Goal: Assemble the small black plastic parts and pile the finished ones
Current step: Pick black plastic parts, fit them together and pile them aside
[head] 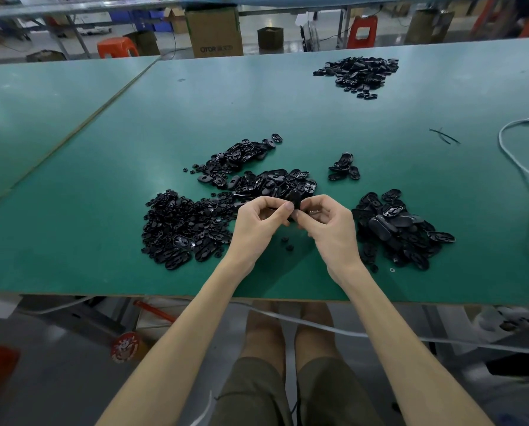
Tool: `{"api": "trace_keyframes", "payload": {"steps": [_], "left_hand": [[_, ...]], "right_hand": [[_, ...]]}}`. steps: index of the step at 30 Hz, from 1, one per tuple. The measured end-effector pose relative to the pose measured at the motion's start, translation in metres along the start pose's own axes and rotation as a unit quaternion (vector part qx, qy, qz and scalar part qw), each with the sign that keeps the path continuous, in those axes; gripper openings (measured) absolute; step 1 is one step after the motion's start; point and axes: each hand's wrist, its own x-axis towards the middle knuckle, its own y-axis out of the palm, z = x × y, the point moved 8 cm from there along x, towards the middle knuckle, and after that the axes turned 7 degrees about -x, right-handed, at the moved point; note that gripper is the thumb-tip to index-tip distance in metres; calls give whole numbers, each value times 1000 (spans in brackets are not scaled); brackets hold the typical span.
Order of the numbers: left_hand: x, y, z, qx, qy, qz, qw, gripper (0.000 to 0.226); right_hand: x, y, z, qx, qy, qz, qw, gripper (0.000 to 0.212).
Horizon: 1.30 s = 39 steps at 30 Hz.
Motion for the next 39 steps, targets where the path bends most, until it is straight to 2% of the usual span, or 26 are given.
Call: {"api": "trace_keyframes", "payload": {"steps": [39], "left_hand": [[-2,4,-4,-29,-23,16,999,15]], "right_hand": [[-1,2,5,1,-19,16,1000,13]]}}
